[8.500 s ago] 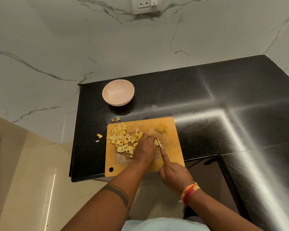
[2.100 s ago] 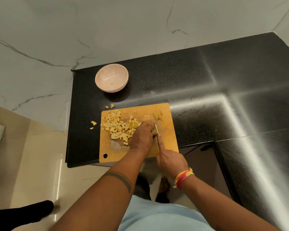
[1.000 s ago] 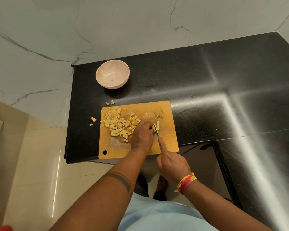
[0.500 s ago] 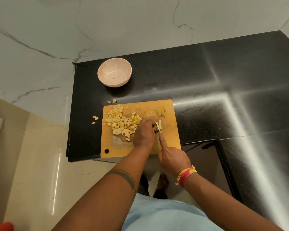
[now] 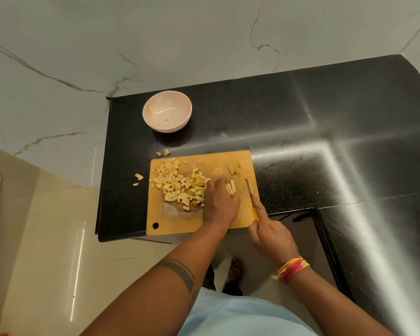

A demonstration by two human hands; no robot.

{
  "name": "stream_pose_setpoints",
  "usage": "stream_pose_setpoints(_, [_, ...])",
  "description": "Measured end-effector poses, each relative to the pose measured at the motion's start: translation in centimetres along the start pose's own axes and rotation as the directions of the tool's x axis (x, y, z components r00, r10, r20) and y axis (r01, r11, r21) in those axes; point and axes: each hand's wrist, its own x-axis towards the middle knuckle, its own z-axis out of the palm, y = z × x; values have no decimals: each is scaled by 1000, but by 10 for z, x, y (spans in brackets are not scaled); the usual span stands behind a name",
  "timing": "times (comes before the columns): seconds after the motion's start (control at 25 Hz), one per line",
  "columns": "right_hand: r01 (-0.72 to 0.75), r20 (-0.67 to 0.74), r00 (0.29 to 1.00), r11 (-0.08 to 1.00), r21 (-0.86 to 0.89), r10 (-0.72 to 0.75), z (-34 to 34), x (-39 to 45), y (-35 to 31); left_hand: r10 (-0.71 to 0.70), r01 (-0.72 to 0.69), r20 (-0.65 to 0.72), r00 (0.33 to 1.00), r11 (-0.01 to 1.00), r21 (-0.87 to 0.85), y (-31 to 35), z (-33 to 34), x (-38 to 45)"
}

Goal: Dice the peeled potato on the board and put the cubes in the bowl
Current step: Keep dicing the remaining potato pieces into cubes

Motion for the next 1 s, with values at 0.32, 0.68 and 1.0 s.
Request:
stream_pose_setpoints(0.32, [3,56,998,999,-33,-1,2,11,-3,141,-149,83,987,984,95,-1,1,23])
stream_pose_setpoints(0.68, [27,82,996,998,-48,-23,9,13,-11,252,-260,111,961,964,62,-10,-7,28])
stream_pose_setpoints(1.0, [29,67,997,998,-61,-25,10,17,-11,266,-274,96,959,958,87,-14,-8,31])
